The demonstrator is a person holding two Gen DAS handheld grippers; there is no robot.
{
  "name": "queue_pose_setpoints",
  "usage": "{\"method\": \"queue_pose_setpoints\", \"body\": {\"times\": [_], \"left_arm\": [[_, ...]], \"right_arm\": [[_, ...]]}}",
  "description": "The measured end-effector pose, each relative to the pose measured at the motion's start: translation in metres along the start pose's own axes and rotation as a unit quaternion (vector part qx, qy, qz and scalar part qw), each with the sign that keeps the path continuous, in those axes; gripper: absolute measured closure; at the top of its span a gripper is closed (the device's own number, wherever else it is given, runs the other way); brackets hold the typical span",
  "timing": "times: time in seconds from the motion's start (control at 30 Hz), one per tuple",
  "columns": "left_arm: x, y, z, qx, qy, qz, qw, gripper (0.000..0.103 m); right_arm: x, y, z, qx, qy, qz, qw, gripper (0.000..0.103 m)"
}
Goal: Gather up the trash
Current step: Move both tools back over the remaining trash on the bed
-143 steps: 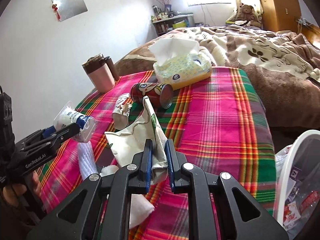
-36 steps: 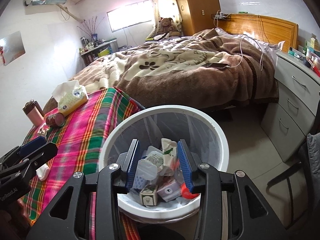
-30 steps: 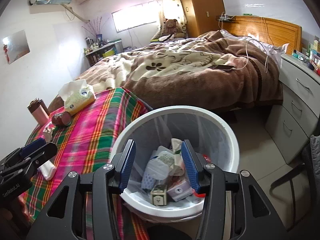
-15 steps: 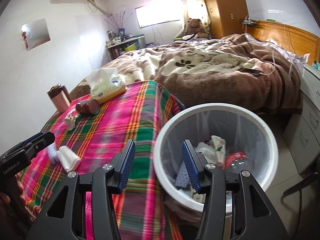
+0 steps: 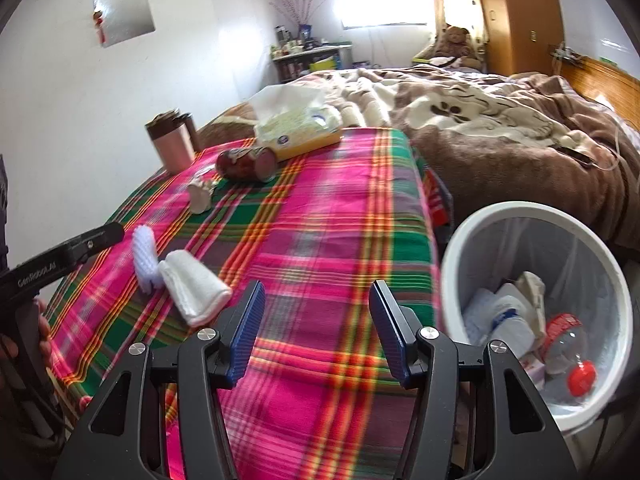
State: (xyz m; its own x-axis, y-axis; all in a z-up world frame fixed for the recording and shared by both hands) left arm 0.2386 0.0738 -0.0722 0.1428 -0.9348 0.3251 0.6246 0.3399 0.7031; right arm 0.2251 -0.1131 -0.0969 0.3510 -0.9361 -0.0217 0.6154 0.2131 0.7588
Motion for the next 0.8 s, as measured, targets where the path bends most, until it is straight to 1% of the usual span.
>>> {"method": "queue_pose_setpoints", "body": {"times": [0.17, 0.23, 0.37, 0.43, 0.57, 0.7, 0.8], "left_arm": [[-0.025, 0.004, -0.007, -0.007, 0.016, 0.014, 0.9998, 0.037], [-0.031, 0.004, -0.012, -0.013, 0.016, 0.020, 0.9996, 0.037], [-0.046, 0.005, -0.023, -0.022, 0.028, 0.029, 0.9990, 0.037], [-0.050, 0.006, -0.029, -0.030, 0.025, 0.033, 0.9987, 0.037], [-0.058, 0.009, -0.040, -0.038, 0.032, 0.034, 0.9981, 0.037], [-0.061, 0.010, -0.051, -0.055, 0.019, 0.053, 0.9969, 0.037], [-0.063, 0.008, -0.060, -0.064, 0.025, 0.051, 0.9963, 0.037]], "right_arm": [[-0.027, 0.002, -0.016, -0.016, 0.026, 0.025, 0.999, 0.047], [-0.037, 0.004, -0.022, -0.021, 0.037, 0.034, 0.999, 0.047], [-0.056, 0.006, -0.033, -0.033, 0.057, 0.053, 0.996, 0.047], [-0.064, 0.007, -0.040, -0.040, 0.070, 0.061, 0.995, 0.047], [-0.073, 0.008, -0.053, -0.056, 0.080, 0.070, 0.993, 0.047], [-0.081, 0.009, -0.061, -0.066, 0.095, 0.075, 0.990, 0.047], [-0.086, 0.008, -0.066, -0.076, 0.103, 0.078, 0.989, 0.047]]}}
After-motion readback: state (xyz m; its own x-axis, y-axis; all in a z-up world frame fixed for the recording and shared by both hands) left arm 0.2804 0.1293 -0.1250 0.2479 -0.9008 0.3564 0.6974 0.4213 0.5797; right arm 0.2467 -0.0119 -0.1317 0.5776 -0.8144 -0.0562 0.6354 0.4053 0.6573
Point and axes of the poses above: each gripper's, at about its wrist camera, not at the fingertips, and z roughly against the way its jaws point, x to its right, y to its top, the point moved 9 cm from there along -z, roughly the way its jaws point, and after that the axes turned 14 degrees about z, right-handed, at the moved point
